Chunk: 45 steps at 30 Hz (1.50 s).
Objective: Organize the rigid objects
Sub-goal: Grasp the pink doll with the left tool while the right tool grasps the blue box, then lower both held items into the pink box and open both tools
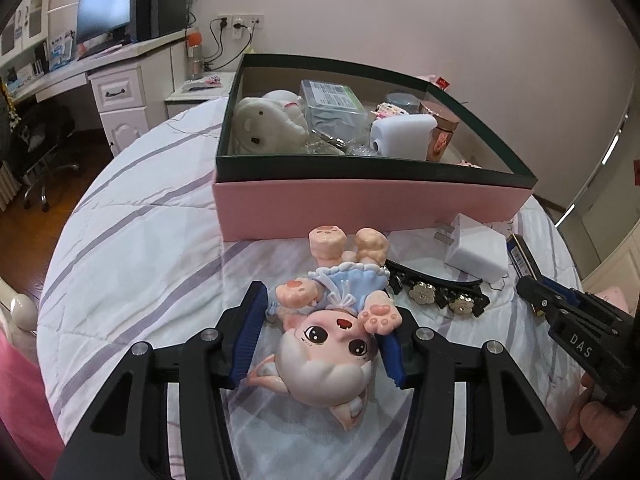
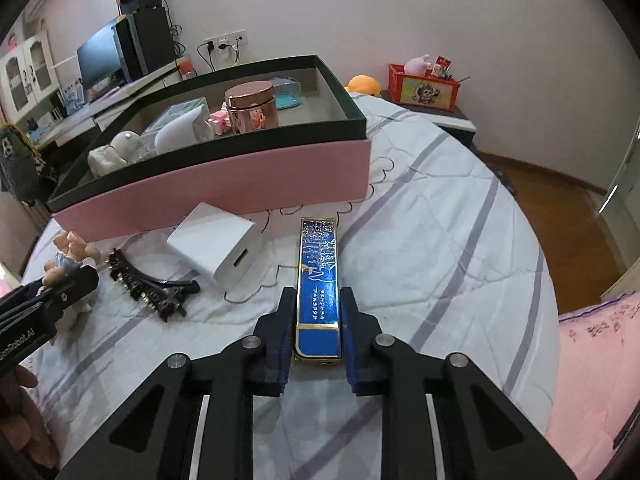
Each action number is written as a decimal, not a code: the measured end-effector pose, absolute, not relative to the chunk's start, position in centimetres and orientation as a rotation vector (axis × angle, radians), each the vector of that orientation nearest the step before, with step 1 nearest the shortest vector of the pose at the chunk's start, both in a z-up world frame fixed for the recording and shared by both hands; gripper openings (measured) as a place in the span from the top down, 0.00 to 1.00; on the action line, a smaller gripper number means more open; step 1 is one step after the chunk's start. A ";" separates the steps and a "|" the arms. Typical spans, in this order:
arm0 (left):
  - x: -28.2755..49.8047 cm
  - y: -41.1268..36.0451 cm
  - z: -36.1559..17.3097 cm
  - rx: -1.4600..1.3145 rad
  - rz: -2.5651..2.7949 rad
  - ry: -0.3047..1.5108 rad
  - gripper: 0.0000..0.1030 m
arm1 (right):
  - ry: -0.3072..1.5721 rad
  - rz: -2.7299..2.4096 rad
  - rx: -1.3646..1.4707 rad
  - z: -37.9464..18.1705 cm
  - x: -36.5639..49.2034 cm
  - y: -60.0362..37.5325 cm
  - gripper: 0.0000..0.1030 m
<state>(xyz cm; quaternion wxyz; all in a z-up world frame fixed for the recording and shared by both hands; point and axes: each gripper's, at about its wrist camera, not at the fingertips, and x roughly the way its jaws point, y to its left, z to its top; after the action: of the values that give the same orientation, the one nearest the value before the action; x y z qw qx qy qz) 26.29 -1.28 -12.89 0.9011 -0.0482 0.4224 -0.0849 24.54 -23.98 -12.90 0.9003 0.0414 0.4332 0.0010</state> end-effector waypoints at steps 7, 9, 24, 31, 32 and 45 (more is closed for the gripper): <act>25.3 -0.7 -12.1 -0.104 -0.165 0.858 0.49 | 0.888 0.065 0.152 -11.9 23.4 -24.7 0.80; 25.0 -0.5 -11.7 -0.106 -0.164 0.849 0.49 | 0.875 0.080 0.162 -11.3 23.2 -24.7 0.80; 27.5 0.1 -5.1 -0.103 -0.176 0.720 0.49 | 0.726 0.229 0.147 -3.7 26.0 -22.2 0.80; 32.3 -0.7 -3.2 -0.105 -0.177 0.691 0.49 | 0.712 0.237 0.139 -2.7 30.9 -22.0 0.80; 33.0 -1.0 -3.2 -0.103 -0.178 0.691 0.49 | 0.719 0.234 0.140 -3.0 32.0 -22.1 0.80; 39.8 -4.6 -9.0 -0.082 -0.198 0.844 0.49 | 0.866 0.162 0.108 -8.8 37.8 -23.2 0.79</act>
<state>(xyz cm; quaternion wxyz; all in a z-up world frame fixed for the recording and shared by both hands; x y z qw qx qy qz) 39.82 -4.59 -9.03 0.9067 -0.0398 0.4087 -0.0958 37.80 -23.22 -8.77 0.9030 0.0523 0.4191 0.0782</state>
